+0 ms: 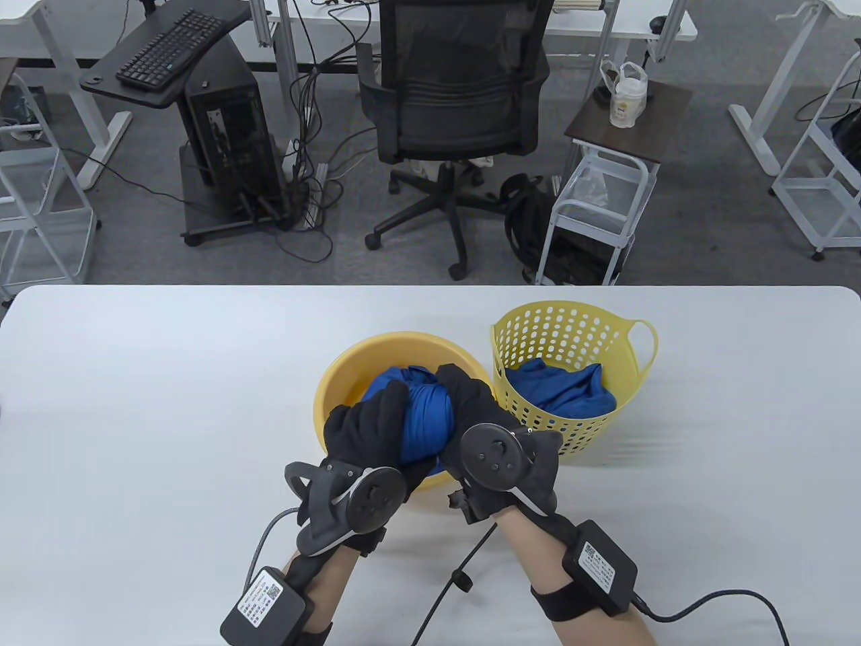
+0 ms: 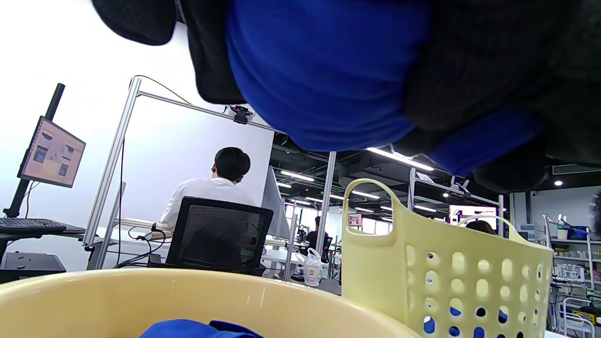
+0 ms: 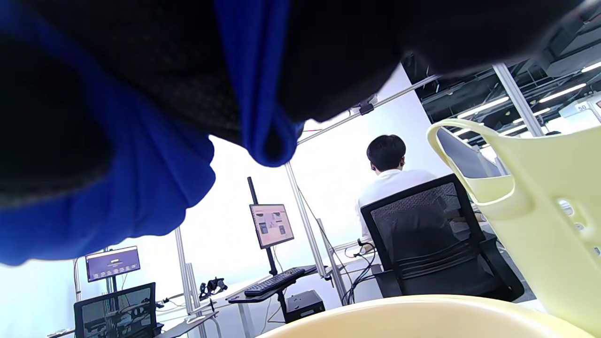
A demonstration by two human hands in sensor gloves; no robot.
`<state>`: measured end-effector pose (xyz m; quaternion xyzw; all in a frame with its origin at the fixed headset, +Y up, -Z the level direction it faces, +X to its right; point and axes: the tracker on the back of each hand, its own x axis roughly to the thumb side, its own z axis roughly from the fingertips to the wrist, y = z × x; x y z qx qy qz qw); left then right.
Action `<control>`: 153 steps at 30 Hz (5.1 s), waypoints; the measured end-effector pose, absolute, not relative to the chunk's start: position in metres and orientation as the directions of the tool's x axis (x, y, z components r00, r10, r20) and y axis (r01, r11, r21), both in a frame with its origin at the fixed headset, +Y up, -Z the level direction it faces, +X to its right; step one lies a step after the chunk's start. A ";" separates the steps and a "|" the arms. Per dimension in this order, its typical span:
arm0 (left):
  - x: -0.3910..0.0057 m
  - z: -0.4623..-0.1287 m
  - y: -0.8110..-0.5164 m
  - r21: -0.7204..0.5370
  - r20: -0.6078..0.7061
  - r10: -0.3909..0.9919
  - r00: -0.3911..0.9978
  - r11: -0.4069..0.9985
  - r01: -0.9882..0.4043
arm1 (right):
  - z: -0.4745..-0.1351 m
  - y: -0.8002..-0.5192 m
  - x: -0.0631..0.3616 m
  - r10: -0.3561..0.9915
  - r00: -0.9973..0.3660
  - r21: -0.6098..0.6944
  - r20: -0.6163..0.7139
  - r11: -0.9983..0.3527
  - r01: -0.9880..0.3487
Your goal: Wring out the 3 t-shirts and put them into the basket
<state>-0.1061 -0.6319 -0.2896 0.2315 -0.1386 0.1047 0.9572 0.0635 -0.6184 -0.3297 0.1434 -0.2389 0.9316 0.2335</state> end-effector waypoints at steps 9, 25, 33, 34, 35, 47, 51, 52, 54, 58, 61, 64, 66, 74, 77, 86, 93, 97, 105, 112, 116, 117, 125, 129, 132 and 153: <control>-0.108 -0.294 -0.634 0.392 0.313 0.139 0.940 0.882 -0.261 | -0.334 -0.625 0.063 0.381 -0.849 -0.359 0.366 -0.784 -0.507; -0.161 -0.316 -0.636 0.101 0.350 0.537 0.767 0.793 -0.601 | -0.358 -0.599 0.177 0.686 -0.689 -0.386 0.233 -0.586 -0.713; -0.153 -0.323 -0.653 0.075 0.147 0.413 0.899 0.901 -0.427 | -0.370 -0.612 0.251 0.729 -0.684 -0.474 -0.043 -0.617 -0.628; -0.151 -0.324 -0.656 0.073 0.136 0.404 0.904 0.906 -0.416 | -0.374 -0.616 0.253 0.701 -0.707 -0.443 -0.094 -0.665 -0.601; -0.150 -0.324 -0.658 0.069 0.128 0.397 0.909 0.911 -0.407 | -0.376 -0.619 0.254 0.680 -0.723 -0.411 -0.123 -0.698 -0.586; -0.130 -0.331 -0.673 0.048 0.019 0.230 0.973 0.972 -0.231 | -0.353 -0.587 0.244 0.844 -0.502 -0.273 0.191 -0.445 -0.853; -0.120 -0.345 -0.661 -0.006 -0.027 0.225 0.974 0.974 -0.225 | -0.334 -0.570 0.255 0.873 -0.383 -0.270 0.303 -0.307 -0.913; -0.114 -0.351 -0.656 -0.037 -0.054 0.207 0.977 0.977 -0.209 | -0.328 -0.565 0.257 0.871 -0.369 -0.283 0.325 -0.283 -0.916; -0.101 -0.368 -0.651 -0.146 -0.110 0.130 0.985 0.978 -0.146 | -0.322 -0.560 0.258 0.863 -0.348 -0.293 0.366 -0.248 -0.923; -0.081 -0.409 -0.663 -0.374 -0.226 -0.029 0.974 0.925 -0.060 | -0.315 -0.553 0.252 0.863 -0.289 -0.234 0.415 -0.206 -0.950; -0.070 -0.433 -0.682 -0.445 -0.303 -0.085 0.949 0.894 -0.061 | -0.312 -0.551 0.247 0.860 -0.272 -0.212 0.432 -0.197 -0.957; -0.066 -0.449 -0.706 -0.555 -0.360 -0.232 0.903 0.832 -0.008 | -0.309 -0.549 0.243 0.853 -0.276 -0.200 0.443 -0.206 -0.958; -0.067 -0.454 -0.715 -0.568 -0.397 -0.294 0.869 0.823 0.019 | -0.308 -0.547 0.241 0.849 -0.270 -0.191 0.453 -0.204 -0.960; -0.084 -0.458 -0.694 -0.482 -0.422 -0.251 0.871 0.876 0.019 | -0.310 -0.546 0.235 0.844 -0.255 -0.148 0.471 -0.210 -0.967; -0.107 -0.451 -0.667 -0.335 -0.462 0.005 0.887 0.925 -0.180 | -0.312 -0.547 0.232 0.846 -0.255 -0.143 0.468 -0.212 -0.967; -0.168 -0.404 -0.564 0.062 -0.228 0.807 0.544 0.570 -0.819 | -0.336 -0.569 0.220 0.881 -0.289 -0.080 0.375 -0.279 -0.957; -0.178 -0.363 -0.491 -0.135 0.163 0.969 0.184 0.207 -0.969 | -0.362 -0.593 0.201 0.852 -0.378 0.101 0.361 -0.439 -0.893; -0.177 -0.337 -0.459 -0.243 0.296 0.954 0.048 0.124 -0.962 | -0.366 -0.598 0.172 0.755 -0.461 0.152 0.467 -0.582 -0.799; -0.154 -0.298 -0.407 -0.450 0.403 0.907 -0.121 0.082 -0.889 | -0.363 -0.626 0.089 0.706 -0.369 0.344 0.604 -0.649 -0.679; -0.184 -0.297 -0.425 -0.317 0.370 0.925 -0.081 0.043 -0.948 | -0.361 -0.651 0.050 0.736 -0.350 0.309 0.579 -0.596 -0.741; -0.251 -0.286 -0.445 0.061 0.308 0.933 0.184 0.174 -0.983 | -0.369 -0.633 0.104 0.829 -0.491 0.033 0.270 -0.517 -0.855; -0.266 -0.282 -0.451 0.219 0.252 0.922 0.293 0.241 -0.946 | -0.371 -0.629 0.119 0.875 -0.430 -0.003 0.223 -0.441 -0.898; -0.300 -0.295 -0.534 0.231 -0.182 0.540 0.822 0.836 -0.498 | -0.365 -0.610 0.191 0.992 0.119 0.044 0.049 0.116 -0.992; -0.242 -0.312 -0.560 0.050 0.035 0.678 0.734 0.733 -0.679 | -0.359 -0.605 0.182 0.991 0.101 0.063 0.086 0.095 -0.993; -0.181 -0.316 -0.570 -0.083 0.195 0.581 0.790 0.812 -0.577 | -0.350 -0.594 0.171 0.974 0.177 0.155 0.140 0.155 -0.976; -0.109 -0.353 -0.667 -0.467 -0.001 0.921 -0.389 -0.344 -0.815 | -0.321 -0.572 0.170 0.916 0.294 0.155 0.273 0.260 -0.953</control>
